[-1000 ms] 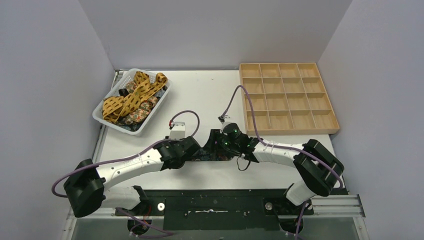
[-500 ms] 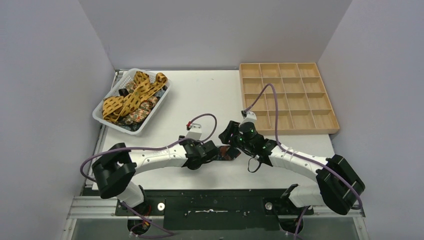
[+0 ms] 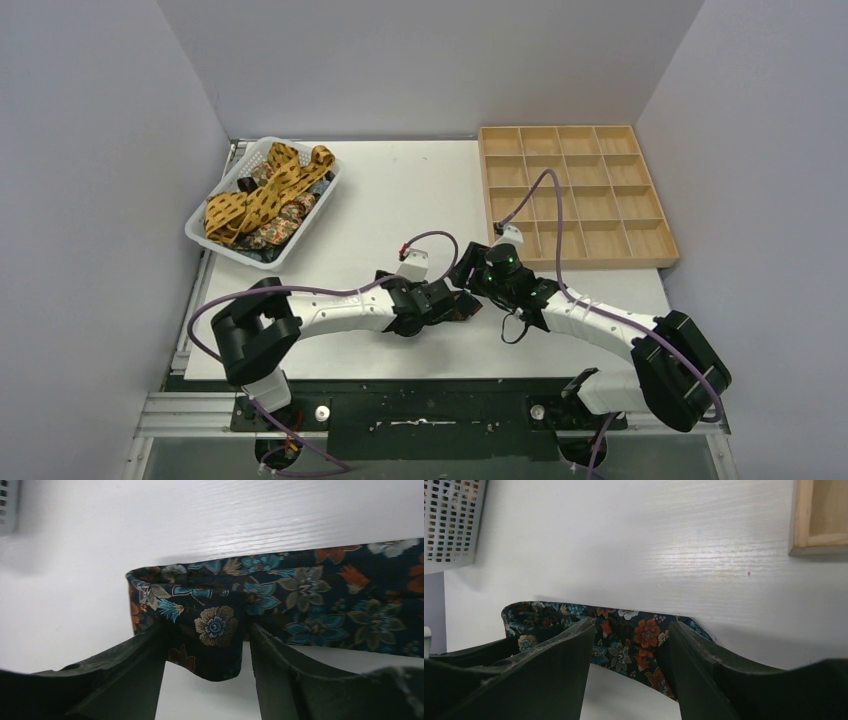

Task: Roll the ties
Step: Roll the tie at the center of the board.

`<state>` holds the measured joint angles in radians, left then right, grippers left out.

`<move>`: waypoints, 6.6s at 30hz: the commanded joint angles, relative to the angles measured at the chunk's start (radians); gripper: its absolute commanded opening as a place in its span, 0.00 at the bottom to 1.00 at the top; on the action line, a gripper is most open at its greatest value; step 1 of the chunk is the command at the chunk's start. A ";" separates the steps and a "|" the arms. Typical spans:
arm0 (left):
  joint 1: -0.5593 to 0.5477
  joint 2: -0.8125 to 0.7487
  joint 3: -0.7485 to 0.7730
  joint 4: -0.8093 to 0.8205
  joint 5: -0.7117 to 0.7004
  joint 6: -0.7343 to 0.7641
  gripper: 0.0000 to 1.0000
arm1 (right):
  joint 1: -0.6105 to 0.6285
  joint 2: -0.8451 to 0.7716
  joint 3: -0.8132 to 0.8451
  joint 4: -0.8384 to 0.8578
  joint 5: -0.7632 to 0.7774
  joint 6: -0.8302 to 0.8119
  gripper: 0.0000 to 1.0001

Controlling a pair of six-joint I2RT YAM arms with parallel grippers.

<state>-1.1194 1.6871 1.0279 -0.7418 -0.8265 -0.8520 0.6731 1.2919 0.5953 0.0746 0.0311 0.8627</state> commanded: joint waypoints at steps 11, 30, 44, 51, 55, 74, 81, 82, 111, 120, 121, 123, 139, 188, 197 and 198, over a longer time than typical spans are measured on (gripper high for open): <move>0.131 -0.460 -0.231 0.399 0.291 -0.020 0.72 | -0.023 0.007 -0.003 0.159 -0.211 -0.021 0.61; 0.705 -1.017 -0.646 0.353 0.741 -0.130 0.81 | 0.207 0.267 0.211 0.255 -0.537 -1.214 1.00; 0.745 -1.076 -0.676 0.303 0.783 -0.110 0.81 | 0.238 0.506 0.442 0.073 -0.702 -1.328 1.00; 0.747 -1.108 -0.692 0.286 0.780 -0.122 0.81 | 0.228 0.606 0.494 0.056 -0.694 -1.386 1.00; 0.747 -1.104 -0.693 0.286 0.785 -0.121 0.81 | 0.223 0.642 0.496 0.045 -0.704 -1.424 0.87; 0.748 -1.078 -0.707 0.318 0.802 -0.127 0.81 | 0.267 0.594 0.454 0.001 -0.624 -1.387 0.76; 0.749 -1.097 -0.709 0.335 0.814 -0.126 0.81 | 0.269 0.426 0.393 0.053 -0.567 -1.434 0.90; 0.748 -1.105 -0.709 0.339 0.818 -0.122 0.82 | 0.270 0.400 0.376 0.071 -0.559 -1.416 0.90; 0.754 -1.048 -0.767 0.538 0.940 -0.087 0.85 | 0.125 0.258 0.036 0.410 -0.426 0.058 0.53; 0.754 -1.022 -0.757 0.579 0.980 -0.075 0.85 | 0.140 0.319 0.083 0.385 -0.450 0.060 0.46; 0.754 -1.014 -0.759 0.594 0.996 -0.075 0.85 | 0.141 0.329 0.093 0.381 -0.454 0.059 0.45; 0.754 -0.995 -0.765 0.627 1.026 -0.074 0.85 | 0.141 0.347 0.110 0.362 -0.457 0.061 0.43; 0.756 -0.922 -0.789 0.719 1.101 -0.062 0.85 | 0.128 0.419 0.138 0.367 -0.497 0.080 0.33; 0.767 -0.556 -0.813 1.087 1.220 0.149 0.71 | 0.103 0.521 0.195 0.338 -0.583 0.073 0.32; 0.767 -0.570 -0.807 0.994 1.131 0.168 0.77 | 0.101 0.522 0.195 0.334 -0.578 0.072 0.32; 0.766 -0.563 -0.810 1.004 1.143 0.168 0.76 | 0.102 0.523 0.194 0.335 -0.576 0.074 0.32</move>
<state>-0.3538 1.1202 0.2096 0.3134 0.3595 -0.7170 0.7792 1.8023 0.7589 0.3950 -0.5480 0.9325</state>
